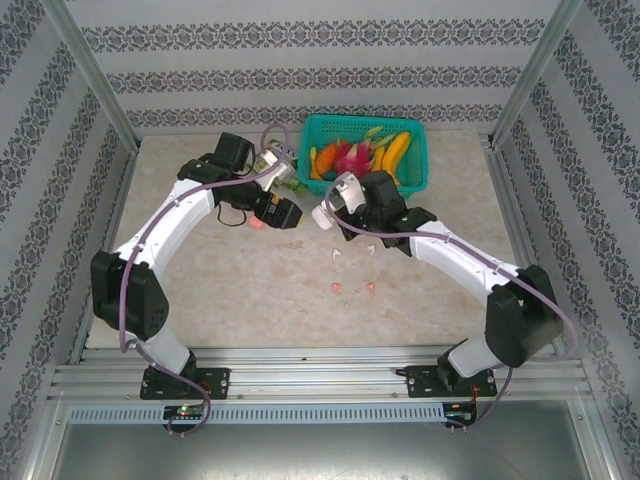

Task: Insert the wireless bluetooth earbuds into the charging case

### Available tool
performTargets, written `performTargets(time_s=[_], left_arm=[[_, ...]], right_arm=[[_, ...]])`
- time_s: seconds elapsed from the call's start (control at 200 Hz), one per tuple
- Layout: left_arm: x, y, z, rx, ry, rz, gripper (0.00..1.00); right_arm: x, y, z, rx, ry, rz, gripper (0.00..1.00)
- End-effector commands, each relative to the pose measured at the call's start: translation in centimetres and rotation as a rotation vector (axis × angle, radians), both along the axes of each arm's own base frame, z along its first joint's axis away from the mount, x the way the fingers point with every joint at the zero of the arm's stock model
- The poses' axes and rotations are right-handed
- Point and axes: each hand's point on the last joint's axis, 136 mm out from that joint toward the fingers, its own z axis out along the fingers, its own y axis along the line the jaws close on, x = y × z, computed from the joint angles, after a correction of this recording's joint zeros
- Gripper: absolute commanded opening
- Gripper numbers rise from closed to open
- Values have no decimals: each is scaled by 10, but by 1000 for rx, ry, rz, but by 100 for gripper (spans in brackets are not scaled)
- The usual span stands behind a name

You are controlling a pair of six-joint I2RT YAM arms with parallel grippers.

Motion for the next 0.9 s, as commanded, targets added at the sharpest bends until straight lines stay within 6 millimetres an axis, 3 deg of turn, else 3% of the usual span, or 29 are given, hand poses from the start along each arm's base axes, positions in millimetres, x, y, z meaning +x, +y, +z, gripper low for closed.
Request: performTargets(time_s=[0.0, 0.11, 0.265, 0.525, 0.894], left_arm=[[-20, -17, 16, -70, 24, -130, 97], [-20, -24, 15, -79, 24, -183, 91], [-32, -38, 8, -100, 65, -239, 78], [-46, -55, -8, -66, 102, -312, 68], [-41, -64, -14, -92, 107, -336, 54]], right_arm=[[-16, 2, 17, 13, -56, 58, 0], [-23, 2, 23, 27, -85, 89, 0], [-30, 1, 14, 39, -74, 91, 0], [-39, 7, 22, 80, -64, 120, 0], [-44, 14, 23, 113, -35, 146, 0]])
